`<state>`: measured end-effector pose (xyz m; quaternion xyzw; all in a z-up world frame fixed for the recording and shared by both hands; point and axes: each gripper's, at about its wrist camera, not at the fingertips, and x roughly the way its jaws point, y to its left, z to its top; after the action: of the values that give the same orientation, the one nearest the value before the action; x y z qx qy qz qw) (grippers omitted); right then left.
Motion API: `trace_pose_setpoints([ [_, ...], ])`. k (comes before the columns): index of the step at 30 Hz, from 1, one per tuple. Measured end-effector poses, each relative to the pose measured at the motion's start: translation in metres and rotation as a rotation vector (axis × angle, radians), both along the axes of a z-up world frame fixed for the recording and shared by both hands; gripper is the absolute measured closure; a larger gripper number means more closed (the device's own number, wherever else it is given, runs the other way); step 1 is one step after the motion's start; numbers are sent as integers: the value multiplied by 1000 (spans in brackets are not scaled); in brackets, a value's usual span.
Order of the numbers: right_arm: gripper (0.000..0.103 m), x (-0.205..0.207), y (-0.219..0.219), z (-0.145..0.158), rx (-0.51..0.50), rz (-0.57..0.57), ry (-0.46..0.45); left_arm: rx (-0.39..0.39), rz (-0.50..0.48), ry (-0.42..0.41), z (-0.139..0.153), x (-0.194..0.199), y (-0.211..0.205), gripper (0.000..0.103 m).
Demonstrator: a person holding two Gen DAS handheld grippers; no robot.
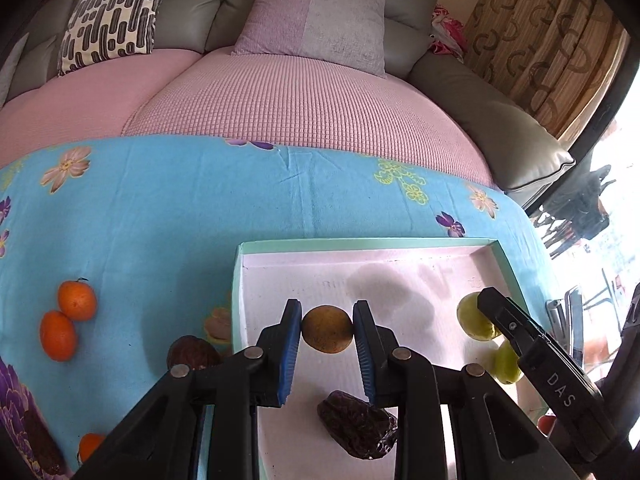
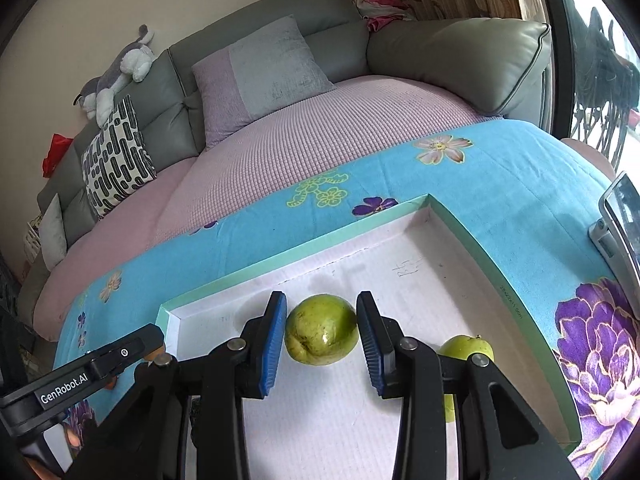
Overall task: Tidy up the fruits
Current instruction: 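Carry the brown fruit with the left tool while the right tool carries the pear over the tray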
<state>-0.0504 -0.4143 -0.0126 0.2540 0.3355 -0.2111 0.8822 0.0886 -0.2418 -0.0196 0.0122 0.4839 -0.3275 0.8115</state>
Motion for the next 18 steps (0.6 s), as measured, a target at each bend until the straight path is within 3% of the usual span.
trace_pose_setpoints([
  [18, 65, 21, -1, -14, -23, 21, 66, 62, -21, 13, -24, 5, -10, 75],
])
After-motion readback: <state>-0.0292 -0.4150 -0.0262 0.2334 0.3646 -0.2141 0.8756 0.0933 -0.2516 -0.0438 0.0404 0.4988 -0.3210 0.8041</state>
